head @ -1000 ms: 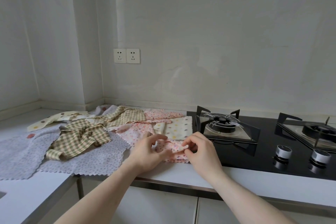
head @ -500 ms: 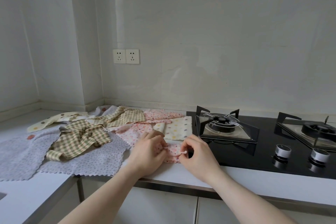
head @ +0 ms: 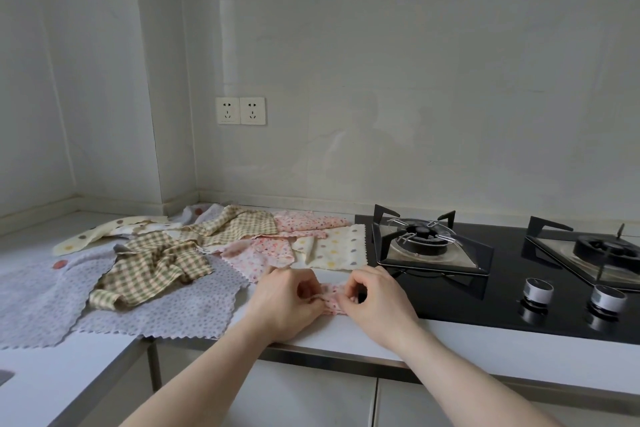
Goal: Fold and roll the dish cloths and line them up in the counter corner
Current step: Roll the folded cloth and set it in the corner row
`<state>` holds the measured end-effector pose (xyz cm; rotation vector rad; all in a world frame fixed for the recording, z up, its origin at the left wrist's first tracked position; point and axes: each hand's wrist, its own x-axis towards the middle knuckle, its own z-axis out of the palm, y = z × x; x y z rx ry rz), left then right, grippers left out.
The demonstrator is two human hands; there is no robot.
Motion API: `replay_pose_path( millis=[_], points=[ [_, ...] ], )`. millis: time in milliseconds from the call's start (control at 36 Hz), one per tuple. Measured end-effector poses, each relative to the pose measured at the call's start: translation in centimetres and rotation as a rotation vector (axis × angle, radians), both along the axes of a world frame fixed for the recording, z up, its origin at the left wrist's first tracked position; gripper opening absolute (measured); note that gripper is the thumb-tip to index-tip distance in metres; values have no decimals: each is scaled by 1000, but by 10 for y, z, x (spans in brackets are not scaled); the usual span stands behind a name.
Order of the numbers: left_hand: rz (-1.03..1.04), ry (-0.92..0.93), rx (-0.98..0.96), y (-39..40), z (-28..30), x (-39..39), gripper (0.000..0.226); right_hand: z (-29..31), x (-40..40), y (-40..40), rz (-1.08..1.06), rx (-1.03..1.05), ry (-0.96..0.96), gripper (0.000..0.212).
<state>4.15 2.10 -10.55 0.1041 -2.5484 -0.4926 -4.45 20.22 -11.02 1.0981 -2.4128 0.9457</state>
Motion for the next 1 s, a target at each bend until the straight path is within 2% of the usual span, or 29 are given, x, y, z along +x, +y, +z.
replay_pose_path(
  millis=[56,139,333,444,528,611,778,889,1000],
  points=[
    [11,-28,109,0,1,0,31,2,2,1,-17,-7,-4,23],
    [53,-11,211,-3,0,-4,30,2,4,2,-34,-13,-30,22],
    [94,-23,160,-7,-5,-7,17,2,1,3,-56,-16,-103,22],
    [96,-150,159,-10,-4,-9,51,3,0,2,-70,31,-74,34],
    [93,-221,134,-11,-1,-11,61,5,0,1,-83,96,-98,40],
    [54,-217,174,-12,0,-11,46,4,-2,0,-102,164,-95,43],
    [-30,-192,431,-16,-1,-8,16,1,-7,-1,-83,223,-72,35],
    [-116,-193,581,-17,0,-7,11,0,-8,2,-60,141,-150,27],
    [-137,-204,652,-17,3,-8,18,-4,-11,4,-58,70,-261,15]
  ],
)
